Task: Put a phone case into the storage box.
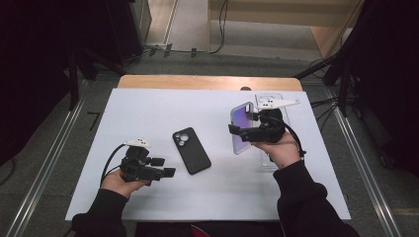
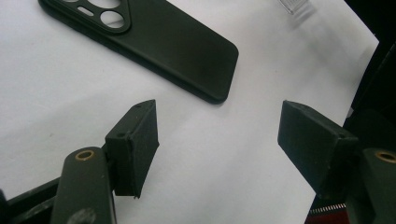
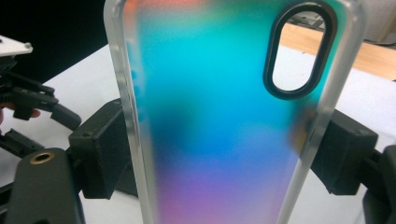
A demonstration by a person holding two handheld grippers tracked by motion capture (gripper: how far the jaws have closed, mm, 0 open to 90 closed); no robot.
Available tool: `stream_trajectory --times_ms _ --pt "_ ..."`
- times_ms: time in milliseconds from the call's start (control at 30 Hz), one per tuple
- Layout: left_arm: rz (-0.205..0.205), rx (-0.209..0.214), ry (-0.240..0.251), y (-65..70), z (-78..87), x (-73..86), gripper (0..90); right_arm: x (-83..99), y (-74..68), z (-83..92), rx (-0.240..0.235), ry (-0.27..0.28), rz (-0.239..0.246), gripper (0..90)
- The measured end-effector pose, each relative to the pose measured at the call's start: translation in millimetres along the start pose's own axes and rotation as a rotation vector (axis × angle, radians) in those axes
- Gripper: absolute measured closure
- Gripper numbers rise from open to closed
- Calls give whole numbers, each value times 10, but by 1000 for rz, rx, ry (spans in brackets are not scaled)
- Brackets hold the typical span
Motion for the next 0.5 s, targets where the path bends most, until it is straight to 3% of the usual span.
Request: stream_trajectory --times_ms 500 --pt "26 -19 7 -42 57 38 287 -114 325 200 114 70 -62 155"
Point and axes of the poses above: each handheld gripper's, and its own axes: z roughly backward along the jaws, x roughly out of its underside, y roughly to its right, the point moved 9 cm from there along -z, roughly forward along the jaws, and after that the axes turned 6 degrees about z, right-handed, at the moved point
